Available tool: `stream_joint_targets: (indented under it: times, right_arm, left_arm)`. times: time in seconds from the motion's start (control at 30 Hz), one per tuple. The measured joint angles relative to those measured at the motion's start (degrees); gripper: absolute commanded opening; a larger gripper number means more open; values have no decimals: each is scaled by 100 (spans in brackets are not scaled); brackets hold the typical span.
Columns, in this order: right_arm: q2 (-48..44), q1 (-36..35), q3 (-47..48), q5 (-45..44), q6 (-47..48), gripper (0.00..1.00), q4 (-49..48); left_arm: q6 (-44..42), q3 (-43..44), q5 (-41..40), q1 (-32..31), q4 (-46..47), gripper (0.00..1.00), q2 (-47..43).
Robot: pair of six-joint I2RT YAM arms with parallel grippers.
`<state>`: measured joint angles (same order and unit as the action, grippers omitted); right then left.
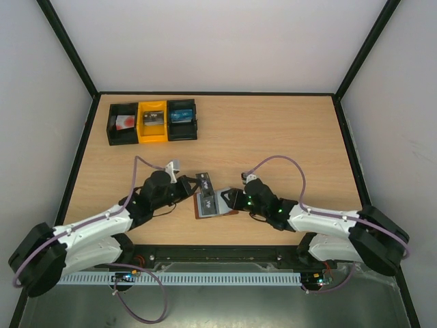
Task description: Take the credit cards out of the card holder
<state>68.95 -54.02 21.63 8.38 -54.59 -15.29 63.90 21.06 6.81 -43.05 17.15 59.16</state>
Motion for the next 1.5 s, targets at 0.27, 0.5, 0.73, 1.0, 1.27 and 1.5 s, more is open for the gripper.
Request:
stream_joint_targets:
  times: [0.27,0.5,0.73,1.0,1.27,1.5]
  right_arm:
    - [-691,0,-210,839,-667,55,-999]
    - [-688,0,-269,1231,-1364,57,-1805]
    - [-476,0,-267,1497,-1670,40,-2317]
    - [-433,0,-267,1613,-1799,3,-2621]
    - [-798,0,-380,1659,-1458,2,-2562]
    - [-2120,0,-365,1709,-127,2,-1014]
  left_arm:
    - [249,-195,-15,0,155,3,-927]
    - [492,-444,74,0,643,3,-1329]
    - [721,-737,160,0,1121,3,-1432]
    - [898,-940,323,0,1794,3,-1386]
    - [890,-997,498,0,1766,49,-1478]
    - [13,-774,632,50,273,62,-2518]
